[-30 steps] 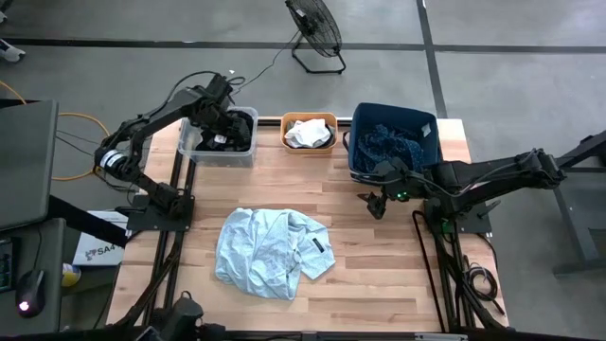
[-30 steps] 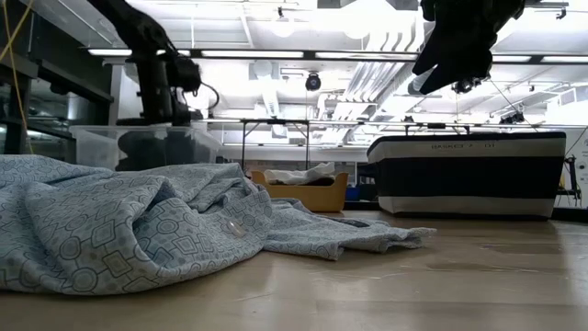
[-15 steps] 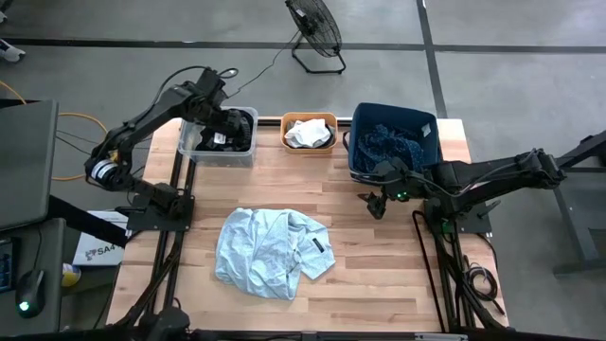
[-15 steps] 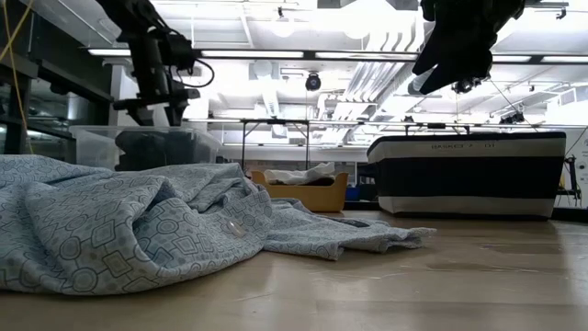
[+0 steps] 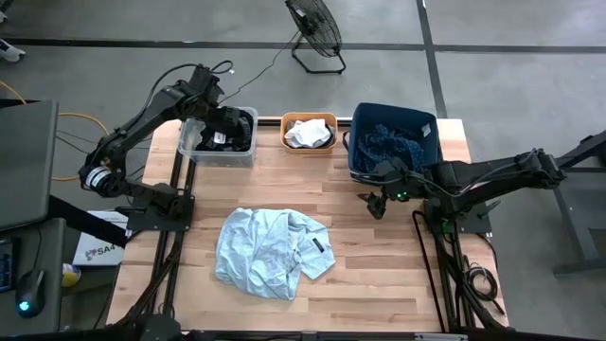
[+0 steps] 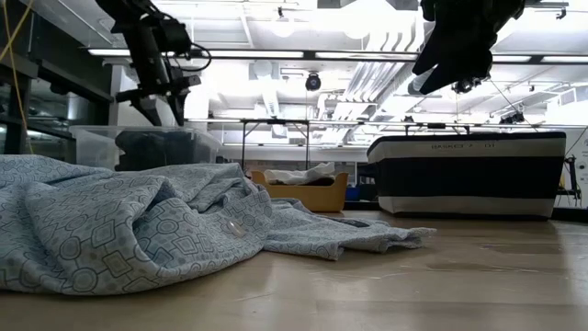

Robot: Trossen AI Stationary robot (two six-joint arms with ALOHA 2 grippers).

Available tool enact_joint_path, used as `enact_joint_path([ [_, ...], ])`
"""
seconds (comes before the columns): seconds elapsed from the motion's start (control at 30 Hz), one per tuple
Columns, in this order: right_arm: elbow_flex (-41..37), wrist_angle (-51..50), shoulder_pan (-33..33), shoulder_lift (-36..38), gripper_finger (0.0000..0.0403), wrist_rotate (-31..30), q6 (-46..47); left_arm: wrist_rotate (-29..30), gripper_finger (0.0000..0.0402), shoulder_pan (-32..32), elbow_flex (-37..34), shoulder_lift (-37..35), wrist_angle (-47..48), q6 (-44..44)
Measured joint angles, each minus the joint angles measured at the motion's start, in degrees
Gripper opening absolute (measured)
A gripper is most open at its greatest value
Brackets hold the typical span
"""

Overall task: Pick & Place Cloths
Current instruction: Put the black underwear into the transparent bin

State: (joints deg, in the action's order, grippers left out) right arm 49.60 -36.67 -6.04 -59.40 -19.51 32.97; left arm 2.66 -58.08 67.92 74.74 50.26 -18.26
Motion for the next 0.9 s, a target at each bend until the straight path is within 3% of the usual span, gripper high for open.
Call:
enact_joint_path([
  [0.2, 0.0, 0.0, 0.0, 0.0, 0.0289, 0.0, 0.0, -0.2, 0.0182, 0.0, 0.0, -1.5, -0.6, 0.0],
  [0.47, 0.0, 0.0, 0.0, 0.0, 0.0289, -0.1, 0.0, 0.8, 0.0019, 1.8, -1.8, -1.5, -8.6, 0.4],
  [0.67, 0.0, 0.0, 0.0, 0.0, 0.0289, -0.1, 0.0, 7.3, 0.0006, 5.3, -3.8, 0.2, -16.5, -0.5],
  [0.9, 0.0, 0.0, 0.0, 0.0, 0.0289, -0.1, -0.1, 11.3, 0.0001, 6.4, -4.0, 7.2, -17.3, -1.5],
])
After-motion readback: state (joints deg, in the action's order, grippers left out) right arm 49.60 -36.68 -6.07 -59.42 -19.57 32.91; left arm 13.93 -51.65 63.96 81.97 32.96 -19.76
